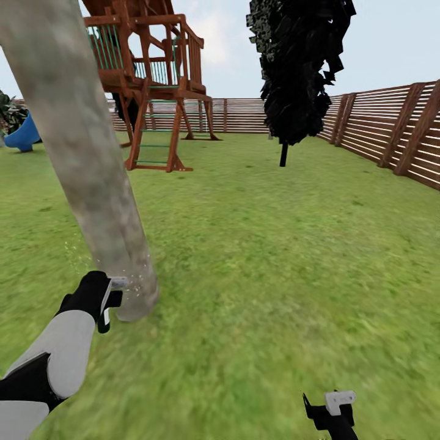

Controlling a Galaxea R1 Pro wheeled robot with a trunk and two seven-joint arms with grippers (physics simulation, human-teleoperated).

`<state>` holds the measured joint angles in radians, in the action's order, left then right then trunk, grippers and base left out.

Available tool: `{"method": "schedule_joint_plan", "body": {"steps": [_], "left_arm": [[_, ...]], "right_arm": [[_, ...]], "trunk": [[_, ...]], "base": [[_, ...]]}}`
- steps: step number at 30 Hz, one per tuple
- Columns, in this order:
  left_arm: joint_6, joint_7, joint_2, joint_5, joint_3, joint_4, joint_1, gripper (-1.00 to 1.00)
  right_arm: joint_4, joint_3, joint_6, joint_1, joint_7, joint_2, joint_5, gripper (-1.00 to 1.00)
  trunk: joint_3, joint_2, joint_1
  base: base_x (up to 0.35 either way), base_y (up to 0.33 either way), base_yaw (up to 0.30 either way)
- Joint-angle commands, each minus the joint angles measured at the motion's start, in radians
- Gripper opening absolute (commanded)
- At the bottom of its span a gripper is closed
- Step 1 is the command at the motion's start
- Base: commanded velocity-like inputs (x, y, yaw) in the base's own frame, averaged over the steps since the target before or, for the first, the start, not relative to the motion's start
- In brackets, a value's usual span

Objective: In the garden, pick up the pesticide atomizer on the floor and spray pesticide onto both trees until each tree trunk is fully covered.

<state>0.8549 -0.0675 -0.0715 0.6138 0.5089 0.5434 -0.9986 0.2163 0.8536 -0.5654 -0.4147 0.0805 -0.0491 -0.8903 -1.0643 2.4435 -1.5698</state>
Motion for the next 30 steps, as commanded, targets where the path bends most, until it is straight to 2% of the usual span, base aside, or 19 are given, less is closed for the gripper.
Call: {"method": "schedule_joint_plan", "body": {"steps": [1,6,17,26,30], "left_arm": [[0.003,-0.007,0.001,0.010,0.005,0.001,-0.001,-1.00],[0.003,-0.005,0.002,0.010,0.006,0.001,-0.002,-1.00],[0.002,0.000,0.003,0.010,0.007,0.001,0.003,-1.00],[0.003,0.000,0.002,0.011,0.007,0.001,0.006,-1.00],[0.001,0.000,-0.012,0.016,0.002,0.001,0.014,-1.00]], "right_arm": [[-0.001,0.008,-0.004,-0.001,0.008,0.000,-0.001,1.00],[-0.001,0.008,-0.004,0.000,0.008,0.000,-0.001,1.00],[0.000,0.008,-0.004,-0.001,0.008,0.000,-0.001,1.00],[-0.001,0.008,-0.004,-0.001,0.008,0.000,-0.001,1.00],[-0.001,0.008,-0.004,0.000,0.008,0.000,-0.001,1.00]], "trunk": [[-0.001,0.000,0.001],[-0.001,0.000,0.001],[-0.001,0.000,0.001],[-0.001,0.000,0.001],[-0.001,0.000,0.001]], "base": [[-0.179,-0.250,0.215],[-0.003,-0.262,0.258],[0.245,-0.185,0.021],[0.244,-0.183,0.250],[0.128,-0.250,0.274]]}}
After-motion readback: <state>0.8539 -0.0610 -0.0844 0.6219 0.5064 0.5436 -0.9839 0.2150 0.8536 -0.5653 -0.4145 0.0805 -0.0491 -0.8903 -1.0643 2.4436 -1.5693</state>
